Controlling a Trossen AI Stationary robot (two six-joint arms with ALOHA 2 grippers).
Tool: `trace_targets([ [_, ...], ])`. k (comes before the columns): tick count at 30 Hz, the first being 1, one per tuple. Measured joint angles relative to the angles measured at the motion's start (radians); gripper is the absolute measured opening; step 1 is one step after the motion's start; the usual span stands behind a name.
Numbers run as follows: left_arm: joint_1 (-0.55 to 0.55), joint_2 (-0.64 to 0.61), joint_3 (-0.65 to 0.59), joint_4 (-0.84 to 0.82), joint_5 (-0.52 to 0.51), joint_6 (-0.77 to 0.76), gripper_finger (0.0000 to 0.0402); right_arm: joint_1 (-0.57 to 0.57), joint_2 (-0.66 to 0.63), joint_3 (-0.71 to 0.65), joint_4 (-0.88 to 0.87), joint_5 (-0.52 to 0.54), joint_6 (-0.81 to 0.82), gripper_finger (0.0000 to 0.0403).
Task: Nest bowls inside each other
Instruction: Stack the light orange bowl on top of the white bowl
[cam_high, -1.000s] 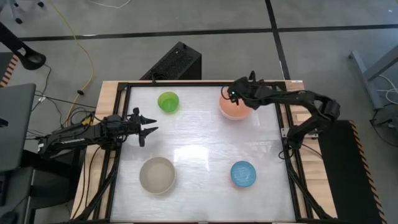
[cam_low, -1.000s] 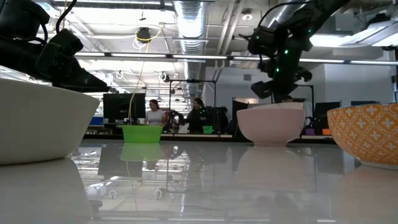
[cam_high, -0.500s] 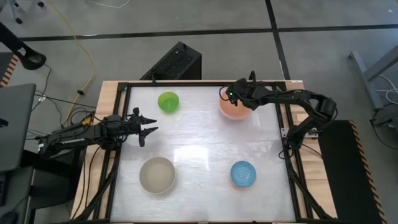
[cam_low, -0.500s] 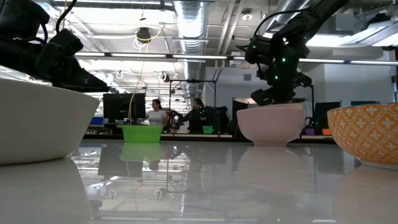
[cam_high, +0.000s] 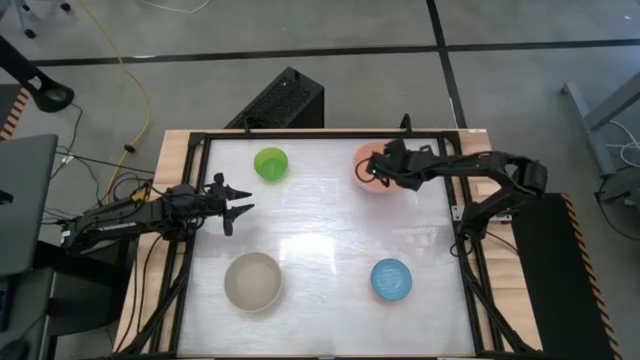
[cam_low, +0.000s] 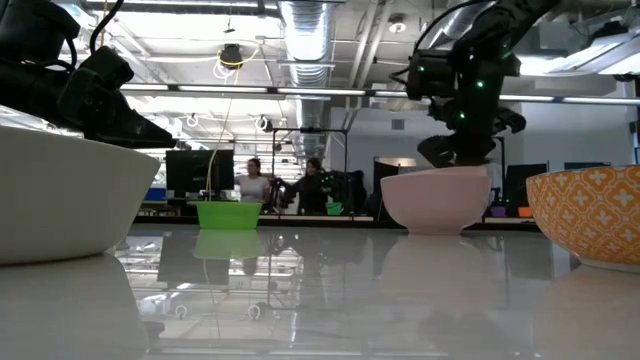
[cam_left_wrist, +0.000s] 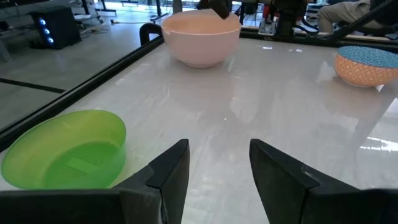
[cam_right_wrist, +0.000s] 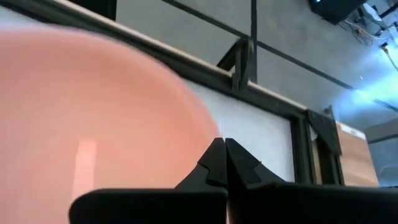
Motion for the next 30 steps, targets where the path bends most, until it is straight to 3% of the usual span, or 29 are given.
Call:
trace_targets([
  [8,0.000,0.000,0.000,0.000,0.000,0.000,0.0158,0.030,0.000,-0.057,0.001,0.034,0.093,0.0005],
  [17,0.000,0.000,0.000,0.000,0.000,0.000,0.0158,0.033,-0.003,0.017,0.012,0.053,0.008,0.0005],
  [21,0.000,0.000,0.000,0.000,0.000,0.000,0.0158,0.034,-0.005,0.041,0.198,0.045,-0.145,0.0005],
  [26,0.000,0.000,0.000,0.000,0.000,0.000,0.0158,0.025,0.019,0.041,0.501,-0.123,-0.337,0.0005],
  [30,0.000,0.000,0.000,0.000,0.000,0.000,0.0158,0.026,0.055,0.041,0.570,-0.135,-0.369,0.0005],
])
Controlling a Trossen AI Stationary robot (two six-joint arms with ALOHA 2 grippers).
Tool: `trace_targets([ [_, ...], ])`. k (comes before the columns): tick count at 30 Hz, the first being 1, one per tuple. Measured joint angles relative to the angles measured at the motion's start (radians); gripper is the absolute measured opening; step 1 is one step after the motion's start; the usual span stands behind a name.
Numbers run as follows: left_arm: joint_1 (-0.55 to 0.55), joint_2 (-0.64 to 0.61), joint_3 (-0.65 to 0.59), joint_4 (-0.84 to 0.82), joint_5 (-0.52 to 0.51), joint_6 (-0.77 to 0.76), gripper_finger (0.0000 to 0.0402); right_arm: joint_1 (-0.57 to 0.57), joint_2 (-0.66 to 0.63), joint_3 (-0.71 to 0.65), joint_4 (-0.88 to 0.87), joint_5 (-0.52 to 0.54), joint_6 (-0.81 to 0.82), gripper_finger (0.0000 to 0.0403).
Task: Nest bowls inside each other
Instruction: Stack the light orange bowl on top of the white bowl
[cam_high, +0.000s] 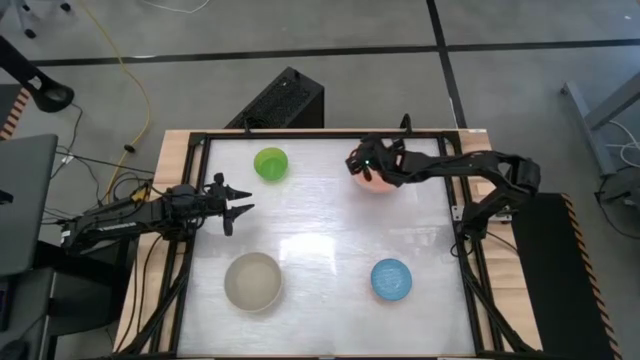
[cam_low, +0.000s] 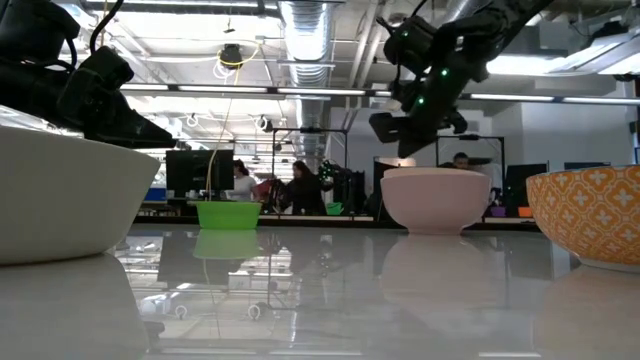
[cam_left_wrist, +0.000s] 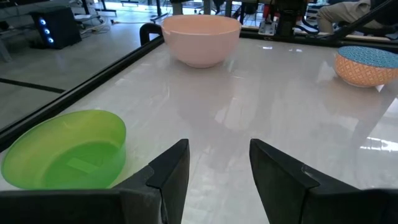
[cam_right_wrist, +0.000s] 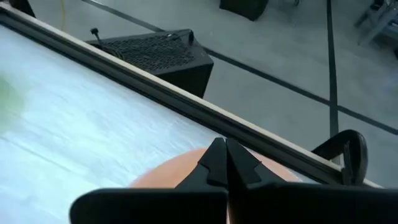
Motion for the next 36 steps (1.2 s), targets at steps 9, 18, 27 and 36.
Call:
trace_targets([
  [9,0.000,0.000,0.000,0.000,0.000,0.000,0.0158,0.009,0.125,0.000,0.180,0.002,-0.067,0.0005],
  [18,0.000,0.000,0.000,0.000,0.000,0.000,0.0158,0.020,0.134,0.000,0.199,-0.001,-0.073,0.0005],
  [27,0.000,0.000,0.000,0.000,0.000,0.000,0.0158,0.048,0.132,0.000,0.197,-0.001,-0.072,0.0005],
  [36,0.000,0.000,0.000,0.000,0.000,0.000,0.0158,0.054,0.132,0.000,0.196,-0.050,-0.069,0.0005],
])
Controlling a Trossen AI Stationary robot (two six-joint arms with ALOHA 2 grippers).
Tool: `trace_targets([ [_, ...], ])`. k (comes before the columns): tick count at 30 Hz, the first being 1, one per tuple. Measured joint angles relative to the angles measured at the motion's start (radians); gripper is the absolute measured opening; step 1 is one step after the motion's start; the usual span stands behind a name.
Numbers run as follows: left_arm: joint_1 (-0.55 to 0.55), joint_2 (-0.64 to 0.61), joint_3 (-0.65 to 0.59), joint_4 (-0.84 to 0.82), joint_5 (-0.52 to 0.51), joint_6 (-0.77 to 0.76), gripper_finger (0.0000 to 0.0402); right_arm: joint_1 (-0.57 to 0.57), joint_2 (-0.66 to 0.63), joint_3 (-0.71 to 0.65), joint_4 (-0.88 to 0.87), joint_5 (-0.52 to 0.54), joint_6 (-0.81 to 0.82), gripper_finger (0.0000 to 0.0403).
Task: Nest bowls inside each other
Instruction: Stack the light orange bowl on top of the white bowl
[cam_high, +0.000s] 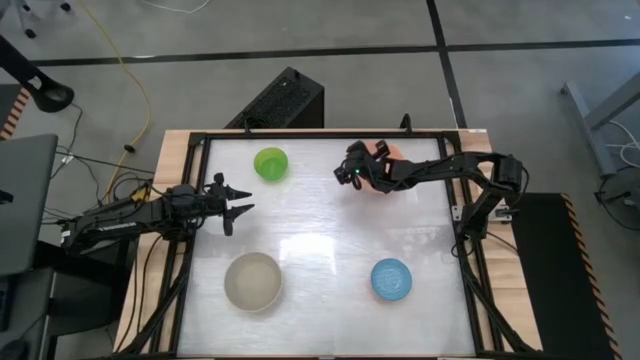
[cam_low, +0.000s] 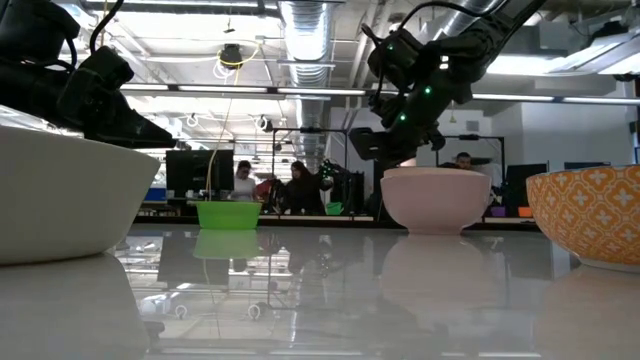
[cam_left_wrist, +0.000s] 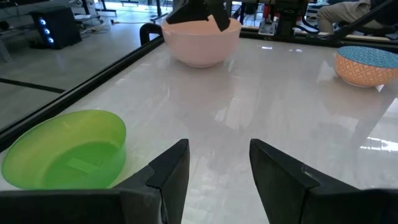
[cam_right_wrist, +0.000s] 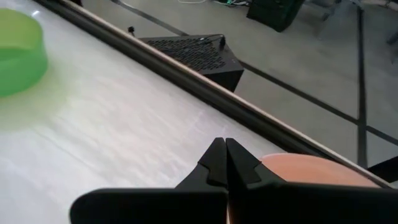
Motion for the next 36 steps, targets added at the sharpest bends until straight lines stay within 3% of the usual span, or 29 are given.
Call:
trace_targets([
  [36,0.000,0.000,0.000,0.000,0.000,0.000,0.0158,0.013,0.002,0.000,-0.020,-0.001,-0.046,0.0005],
])
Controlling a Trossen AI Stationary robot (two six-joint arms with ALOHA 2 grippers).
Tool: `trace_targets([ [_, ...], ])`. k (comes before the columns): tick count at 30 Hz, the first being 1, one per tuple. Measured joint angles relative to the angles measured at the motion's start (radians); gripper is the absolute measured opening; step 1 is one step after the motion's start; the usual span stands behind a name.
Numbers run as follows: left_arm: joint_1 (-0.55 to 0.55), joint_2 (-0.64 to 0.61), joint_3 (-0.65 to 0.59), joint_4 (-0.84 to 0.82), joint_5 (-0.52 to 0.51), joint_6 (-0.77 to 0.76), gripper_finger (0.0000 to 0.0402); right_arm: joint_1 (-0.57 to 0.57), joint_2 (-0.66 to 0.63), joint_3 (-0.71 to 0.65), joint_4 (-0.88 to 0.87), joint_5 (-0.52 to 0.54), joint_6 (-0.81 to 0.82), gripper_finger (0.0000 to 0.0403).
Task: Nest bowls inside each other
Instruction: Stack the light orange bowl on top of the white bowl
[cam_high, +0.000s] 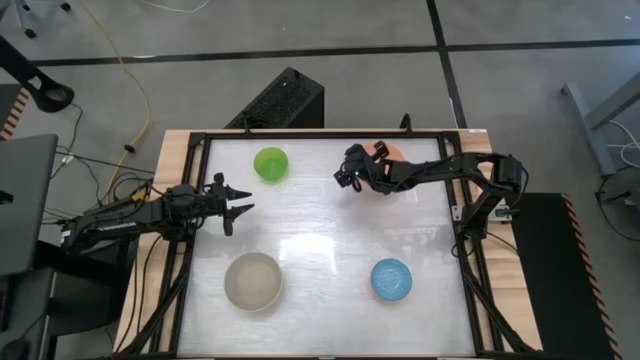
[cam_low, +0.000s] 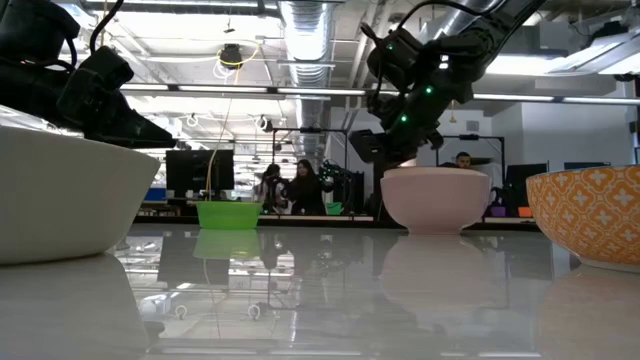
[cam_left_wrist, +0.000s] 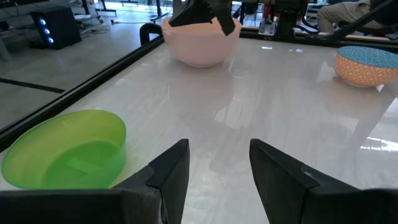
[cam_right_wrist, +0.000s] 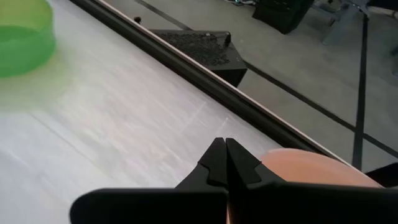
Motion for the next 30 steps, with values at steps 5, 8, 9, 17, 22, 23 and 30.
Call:
trace_targets([
  [5,0.000,0.000,0.000,0.000,0.000,0.000,0.0158,-0.001,-0.001,0.000,0.002,-0.001,0.001,0.0005],
  [8,0.000,0.000,0.000,0.000,0.000,0.000,0.0158,0.000,-0.001,0.000,0.002,-0.007,0.001,0.0005],
  [9,0.000,0.000,0.000,0.000,0.000,0.000,0.0158,0.000,-0.001,0.000,0.002,-0.015,0.001,0.0005],
  [17,0.000,0.000,0.000,0.000,0.000,0.000,0.0158,0.000,-0.001,0.000,0.001,-0.051,0.001,0.0005],
  [22,0.000,0.000,0.000,0.000,0.000,0.000,0.0158,0.000,-0.001,0.000,-0.012,-0.056,0.003,0.0005],
  [23,0.000,0.000,0.000,0.000,0.000,0.000,0.0158,0.000,-0.001,0.000,-0.014,-0.056,0.003,0.0005],
  [30,0.000,0.000,0.000,0.000,0.000,0.000,0.0158,0.003,-0.002,0.000,-0.003,-0.056,-0.004,0.0005],
])
